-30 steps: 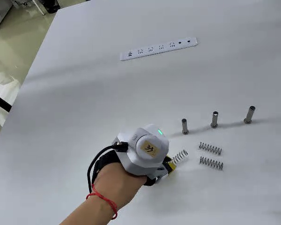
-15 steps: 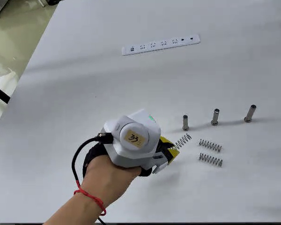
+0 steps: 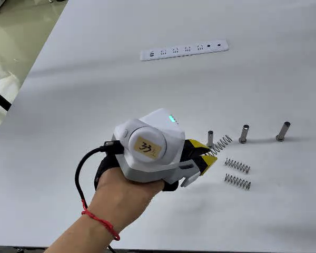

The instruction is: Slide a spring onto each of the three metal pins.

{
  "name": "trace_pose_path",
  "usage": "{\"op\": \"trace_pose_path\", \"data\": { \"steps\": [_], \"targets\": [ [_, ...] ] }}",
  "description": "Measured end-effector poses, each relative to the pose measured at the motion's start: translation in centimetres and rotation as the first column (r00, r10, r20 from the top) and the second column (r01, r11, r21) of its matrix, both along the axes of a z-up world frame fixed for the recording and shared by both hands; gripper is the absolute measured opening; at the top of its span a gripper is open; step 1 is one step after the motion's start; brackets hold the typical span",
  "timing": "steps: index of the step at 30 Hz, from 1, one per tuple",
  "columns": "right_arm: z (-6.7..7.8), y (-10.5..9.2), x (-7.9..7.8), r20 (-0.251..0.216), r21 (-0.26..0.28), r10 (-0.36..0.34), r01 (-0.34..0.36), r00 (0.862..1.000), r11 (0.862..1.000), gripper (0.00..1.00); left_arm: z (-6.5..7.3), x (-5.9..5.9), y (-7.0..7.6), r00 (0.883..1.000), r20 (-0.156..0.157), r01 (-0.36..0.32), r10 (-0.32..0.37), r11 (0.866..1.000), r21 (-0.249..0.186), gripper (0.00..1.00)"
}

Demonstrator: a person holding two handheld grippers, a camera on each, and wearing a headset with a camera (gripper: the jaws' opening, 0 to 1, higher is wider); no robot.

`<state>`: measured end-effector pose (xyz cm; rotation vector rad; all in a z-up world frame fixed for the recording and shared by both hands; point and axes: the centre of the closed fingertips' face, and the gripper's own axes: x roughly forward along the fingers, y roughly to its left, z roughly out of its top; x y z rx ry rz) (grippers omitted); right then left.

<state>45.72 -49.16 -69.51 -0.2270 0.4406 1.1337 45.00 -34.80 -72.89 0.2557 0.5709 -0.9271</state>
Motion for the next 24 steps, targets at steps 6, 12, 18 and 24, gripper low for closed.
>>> {"op": "trace_pose_path", "data": {
  "steps": [6,12,18,24],
  "targets": [
    [1.8,3.0,-0.3,-0.064,0.073,0.022,-0.017,0.998,0.997,0.58,1.5,-0.1,-0.9,0.999,0.037,0.021,-0.019,0.999,-0.048,0.07],
    [2.9,5.3,-0.4,-0.109,0.130,0.041,-0.027,0.993,0.991,0.46,2.8,-0.3,-1.8,0.997,0.066,0.043,-0.037,0.995,-0.092,0.07],
    [3.5,6.9,-0.4,-0.129,0.167,0.052,-0.030,0.990,0.986,0.40,3.7,-0.5,-2.6,0.995,0.085,0.057,-0.046,0.990,-0.131,0.07],
    [3.9,8.0,-0.5,-0.172,0.224,0.057,-0.017,0.983,0.974,0.33,4.3,-0.8,-3.1,0.993,0.102,0.068,-0.052,0.984,-0.164,0.07]
  ]
}}
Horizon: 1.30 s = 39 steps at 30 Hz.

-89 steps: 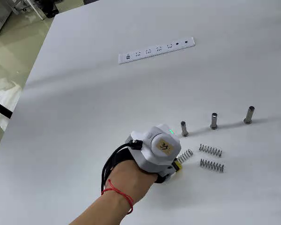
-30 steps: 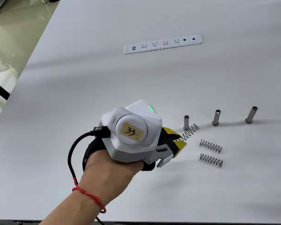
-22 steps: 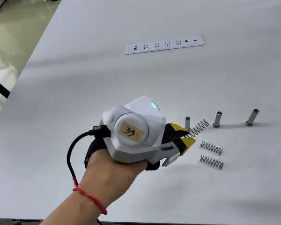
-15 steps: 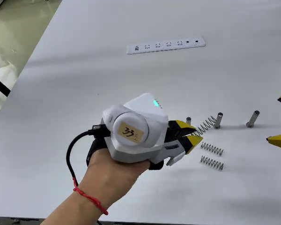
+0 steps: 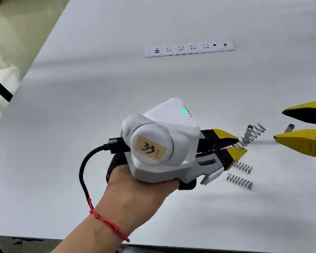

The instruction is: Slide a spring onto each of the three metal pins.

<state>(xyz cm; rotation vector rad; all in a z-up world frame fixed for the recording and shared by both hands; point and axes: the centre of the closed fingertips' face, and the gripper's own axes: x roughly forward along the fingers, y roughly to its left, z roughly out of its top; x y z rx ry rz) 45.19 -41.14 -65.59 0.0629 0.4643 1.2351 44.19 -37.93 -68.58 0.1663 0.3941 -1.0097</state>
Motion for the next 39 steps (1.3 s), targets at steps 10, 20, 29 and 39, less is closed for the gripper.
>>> {"op": "trace_pose_path", "data": {
  "steps": [10,20,29,39],
  "targets": [
    [0.0,0.8,-0.6,-0.051,0.050,0.018,-0.016,0.999,0.999,0.24,0.7,-0.2,-0.6,1.000,0.019,0.013,-0.012,0.999,-0.035,0.07],
    [0.3,0.9,-1.0,-0.061,0.073,0.038,-0.034,0.997,0.997,0.14,0.9,-0.5,-1.1,0.999,0.022,0.027,-0.026,0.998,-0.048,0.07],
    [0.2,0.7,-1.0,-0.065,0.075,0.037,-0.033,0.997,0.997,0.09,0.9,-0.8,-1.3,0.999,0.022,0.040,-0.039,0.998,-0.051,0.07],
    [0.0,0.6,-1.1,-0.056,0.058,0.039,-0.036,0.998,0.998,0.07,0.7,-1.0,-1.5,0.999,0.015,0.046,-0.046,0.998,-0.049,0.07]
  ]
}}
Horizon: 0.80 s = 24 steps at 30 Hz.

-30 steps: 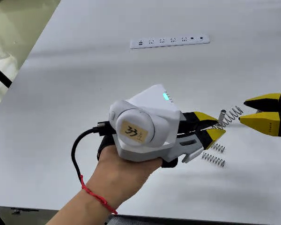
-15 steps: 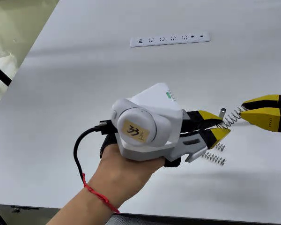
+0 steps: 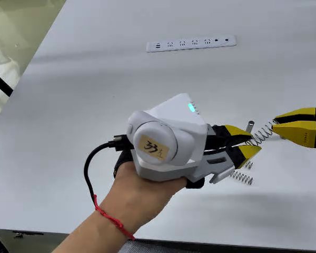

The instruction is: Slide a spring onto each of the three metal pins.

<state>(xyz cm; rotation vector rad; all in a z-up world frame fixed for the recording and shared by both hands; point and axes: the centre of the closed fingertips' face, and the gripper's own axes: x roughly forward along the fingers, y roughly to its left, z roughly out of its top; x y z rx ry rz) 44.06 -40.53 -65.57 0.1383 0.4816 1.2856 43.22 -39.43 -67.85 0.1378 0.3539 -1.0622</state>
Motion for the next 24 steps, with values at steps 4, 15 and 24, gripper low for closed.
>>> {"op": "trace_pose_path", "data": {
  "steps": [4,15,24],
  "targets": [
    [-0.04,0.15,-0.10,0.010,-0.012,0.006,-0.006,1.000,1.000,0.07,-0.19,-0.06,-0.03,1.000,-0.005,0.002,-0.002,1.000,0.005,0.07],
    [0.29,0.53,-0.45,0.027,-0.024,0.030,-0.029,0.999,0.999,0.07,-0.42,-0.11,-0.10,1.000,-0.018,-0.002,0.002,1.000,0.003,0.07],
    [0.62,0.79,-0.80,0.054,-0.045,0.054,-0.052,0.997,0.998,0.06,-0.49,-0.24,-0.33,1.000,-0.018,0.004,-0.004,1.000,0.004,0.07]
  ]
}}
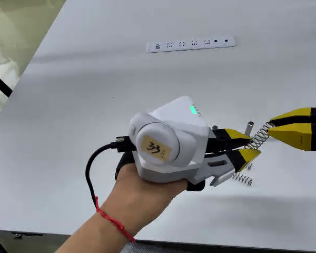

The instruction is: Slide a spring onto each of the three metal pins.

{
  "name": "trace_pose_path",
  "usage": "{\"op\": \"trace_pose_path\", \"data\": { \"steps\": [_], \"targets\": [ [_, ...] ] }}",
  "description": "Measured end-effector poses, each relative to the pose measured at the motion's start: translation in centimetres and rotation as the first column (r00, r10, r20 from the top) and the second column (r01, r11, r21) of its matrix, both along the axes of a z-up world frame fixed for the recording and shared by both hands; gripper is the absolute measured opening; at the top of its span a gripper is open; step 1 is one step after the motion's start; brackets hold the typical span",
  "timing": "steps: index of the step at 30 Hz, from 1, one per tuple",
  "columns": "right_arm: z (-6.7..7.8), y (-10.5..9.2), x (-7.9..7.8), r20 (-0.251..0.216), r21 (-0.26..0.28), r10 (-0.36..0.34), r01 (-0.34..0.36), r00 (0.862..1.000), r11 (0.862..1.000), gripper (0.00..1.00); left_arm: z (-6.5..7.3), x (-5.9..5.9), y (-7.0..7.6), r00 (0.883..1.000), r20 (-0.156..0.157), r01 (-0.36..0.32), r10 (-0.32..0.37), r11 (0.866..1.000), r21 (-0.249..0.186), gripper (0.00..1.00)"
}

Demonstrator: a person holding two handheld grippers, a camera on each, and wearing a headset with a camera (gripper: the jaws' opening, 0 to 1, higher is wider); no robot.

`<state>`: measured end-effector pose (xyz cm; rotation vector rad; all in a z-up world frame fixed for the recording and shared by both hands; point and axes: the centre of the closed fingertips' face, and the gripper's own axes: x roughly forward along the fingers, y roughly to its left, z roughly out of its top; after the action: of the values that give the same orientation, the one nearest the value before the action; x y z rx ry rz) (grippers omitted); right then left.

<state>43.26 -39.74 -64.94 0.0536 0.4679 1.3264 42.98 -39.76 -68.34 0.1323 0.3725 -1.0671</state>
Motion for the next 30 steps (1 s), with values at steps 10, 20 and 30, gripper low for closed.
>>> {"op": "trace_pose_path", "data": {
  "steps": [10,20,30],
  "targets": [
    [0.23,0.24,-0.30,0.026,-0.023,0.021,-0.021,0.999,1.000,0.06,0.07,-0.10,-0.08,1.000,0.002,0.004,-0.004,1.000,-0.002,0.07],
    [0.14,0.29,-0.49,0.039,-0.043,0.035,-0.033,0.999,0.999,0.06,-0.05,-0.26,-0.08,1.000,-0.002,0.007,-0.007,1.000,-0.008,0.07],
    [-0.08,0.44,-0.71,0.051,-0.062,0.053,-0.050,0.997,0.997,0.06,-0.30,-0.39,-0.12,1.000,-0.003,0.007,-0.007,1.000,-0.008,0.07]
  ]
}}
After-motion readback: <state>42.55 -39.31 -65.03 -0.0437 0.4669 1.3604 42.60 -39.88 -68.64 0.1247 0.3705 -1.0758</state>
